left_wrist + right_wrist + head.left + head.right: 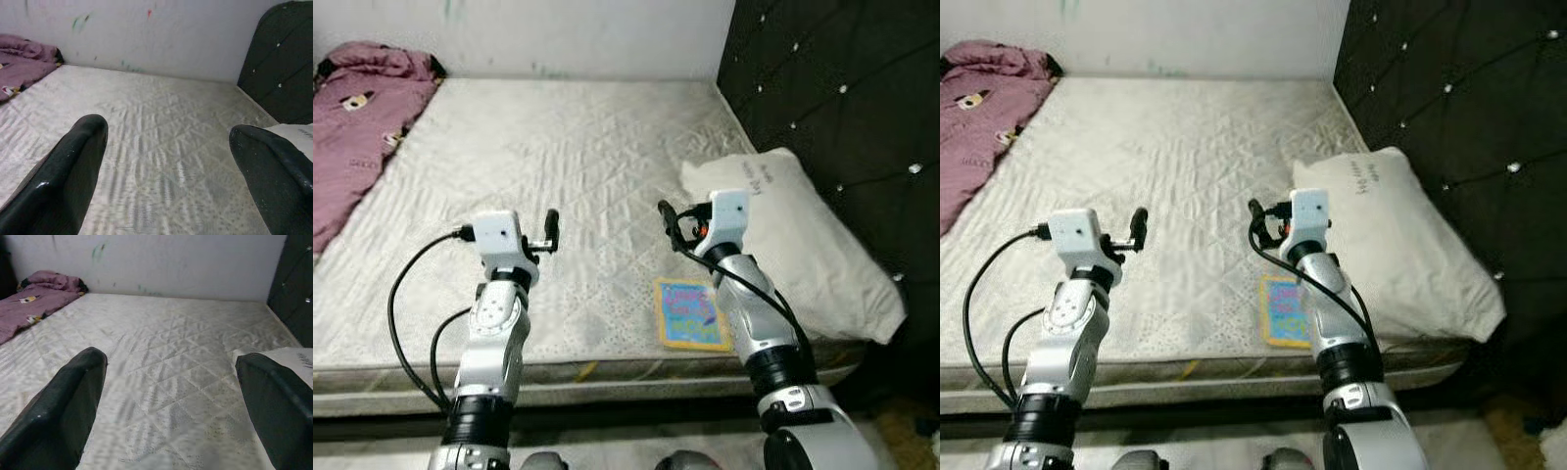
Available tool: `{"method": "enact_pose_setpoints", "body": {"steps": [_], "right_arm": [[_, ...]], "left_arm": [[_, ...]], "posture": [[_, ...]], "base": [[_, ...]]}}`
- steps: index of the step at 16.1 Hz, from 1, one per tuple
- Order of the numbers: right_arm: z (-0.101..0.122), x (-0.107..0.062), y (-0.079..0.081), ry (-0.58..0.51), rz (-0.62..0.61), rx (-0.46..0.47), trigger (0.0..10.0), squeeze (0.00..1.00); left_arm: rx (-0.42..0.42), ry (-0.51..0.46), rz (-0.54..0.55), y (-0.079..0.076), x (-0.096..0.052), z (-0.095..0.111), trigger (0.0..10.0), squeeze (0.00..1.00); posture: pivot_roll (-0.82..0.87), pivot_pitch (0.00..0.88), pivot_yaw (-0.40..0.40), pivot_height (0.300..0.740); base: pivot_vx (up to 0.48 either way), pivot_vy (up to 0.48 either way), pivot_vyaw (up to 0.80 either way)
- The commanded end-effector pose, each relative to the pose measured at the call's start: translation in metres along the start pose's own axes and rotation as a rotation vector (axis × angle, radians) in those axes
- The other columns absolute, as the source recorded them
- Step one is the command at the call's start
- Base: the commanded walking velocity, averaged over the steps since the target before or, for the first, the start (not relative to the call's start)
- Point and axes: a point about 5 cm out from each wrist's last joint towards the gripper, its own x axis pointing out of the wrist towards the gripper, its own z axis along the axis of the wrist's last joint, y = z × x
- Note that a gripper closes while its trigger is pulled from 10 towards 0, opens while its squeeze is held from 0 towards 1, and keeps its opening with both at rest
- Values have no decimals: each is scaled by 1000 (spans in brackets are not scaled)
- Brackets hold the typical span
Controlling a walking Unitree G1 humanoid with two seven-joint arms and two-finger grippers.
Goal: Clean up the room
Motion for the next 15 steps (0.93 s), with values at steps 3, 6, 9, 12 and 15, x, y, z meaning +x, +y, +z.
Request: {"method": "enact_pose_setpoints", "body": {"steps": [3,6,9,12,15], "right_arm": [[7,4,8,-28,30,-4,10000,0],[7,4,8,-30,27,-7,10000,0],[10,4,10,-49,43,37,10000,0],[8,4,8,-36,26,33,10000,0],[9,5,7,-47,-1,-62,10000,0]], "left_arm": [[10,8,17,7,0,0,10000,0],[11,10,14,7,0,0,10000,0],[11,10,16,7,0,0,10000,0],[10,12,19,7,-1,0,10000,0],[12,11,15,7,-1,0,10000,0]], "posture": [[-72,0,-5,740],[-72,0,-2,740],[-72,0,-2,740],[-69,0,-4,740],[-69,0,-4,740]], "base": [[0,480,0],[0,480,0],[0,480,0],[0,480,0],[0,480,0]]}}
